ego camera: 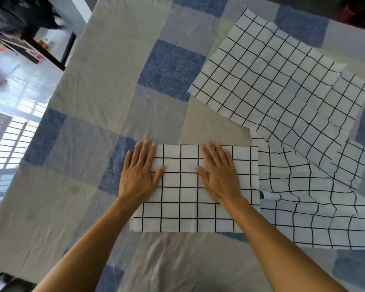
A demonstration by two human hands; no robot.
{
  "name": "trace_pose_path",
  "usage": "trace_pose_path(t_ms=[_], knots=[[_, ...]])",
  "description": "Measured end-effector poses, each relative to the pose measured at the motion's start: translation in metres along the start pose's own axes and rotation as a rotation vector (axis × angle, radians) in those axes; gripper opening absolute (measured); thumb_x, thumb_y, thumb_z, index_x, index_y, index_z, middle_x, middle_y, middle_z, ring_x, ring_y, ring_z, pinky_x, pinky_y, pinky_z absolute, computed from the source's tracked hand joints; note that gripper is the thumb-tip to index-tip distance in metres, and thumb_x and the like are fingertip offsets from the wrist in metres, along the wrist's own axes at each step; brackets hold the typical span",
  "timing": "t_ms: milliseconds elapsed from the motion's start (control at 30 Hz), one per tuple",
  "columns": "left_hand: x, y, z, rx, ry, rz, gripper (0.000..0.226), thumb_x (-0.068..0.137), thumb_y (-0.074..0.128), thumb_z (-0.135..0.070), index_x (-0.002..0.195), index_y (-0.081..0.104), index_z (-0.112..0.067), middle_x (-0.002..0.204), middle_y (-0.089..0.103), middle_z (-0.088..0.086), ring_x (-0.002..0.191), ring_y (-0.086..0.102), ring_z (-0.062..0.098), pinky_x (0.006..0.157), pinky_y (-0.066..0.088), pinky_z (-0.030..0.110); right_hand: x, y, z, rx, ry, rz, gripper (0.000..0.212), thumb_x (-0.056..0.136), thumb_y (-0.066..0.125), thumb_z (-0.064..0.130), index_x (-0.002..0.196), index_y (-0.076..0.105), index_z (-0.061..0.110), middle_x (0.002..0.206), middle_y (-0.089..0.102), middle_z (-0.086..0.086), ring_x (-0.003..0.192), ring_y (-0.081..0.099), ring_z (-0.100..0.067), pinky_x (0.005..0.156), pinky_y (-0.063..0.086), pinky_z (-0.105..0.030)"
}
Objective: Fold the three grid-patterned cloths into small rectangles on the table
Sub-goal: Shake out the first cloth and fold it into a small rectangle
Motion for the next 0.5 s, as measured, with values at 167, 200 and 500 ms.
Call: trace_pose_path(t_ms=[167,200,500], knots=[[-0.002,-0.001,0.002,0.019,0.007,-0.001,0.072,0.094,0.013,-0.063,0.150,-0.004,-0.022,0.157,-0.006,0.000,0.144,-0.012,0.016,0.117,-0.005,0.039,-0.012,-0.005,-0.032,-0.029,0.119,-0.022,0.065,0.097,0.006,0.057,0.152,-0.002,0.024,0.160,-0.007,0.003,0.147,-0.013,-0.017,0.120,-0.007,-0.037],[-0.001,-0.002,0.001,0.027,0.010,0.000,0.072,0.093,0.012,-0.063,0.150,-0.004,-0.022,0.158,-0.006,0.000,0.144,-0.012,0.016,0.117,-0.006,0.040,-0.011,-0.005,-0.032,-0.026,0.122,-0.025,0.065,0.097,0.006,0.057,0.152,-0.001,0.023,0.160,-0.006,0.002,0.147,-0.012,-0.017,0.119,-0.008,-0.036],[0.010,-0.023,-0.043,0.007,0.131,-0.087,0.058,0.097,0.033,-0.046,0.144,0.029,-0.013,0.147,0.034,0.013,0.138,0.026,0.030,0.116,0.007,0.050,0.001,-0.028,-0.002,-0.014,0.027,-0.114,0.056,0.099,0.026,0.039,0.147,0.029,0.013,0.147,0.039,-0.012,0.137,0.033,-0.028,0.118,0.017,-0.044]])
Point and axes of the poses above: each hand's wrist, its own x-axis towards the middle knuckle, its own y-axis out of the palm, z = x × y, the point moved 6 cm from there along x, towards the middle knuckle
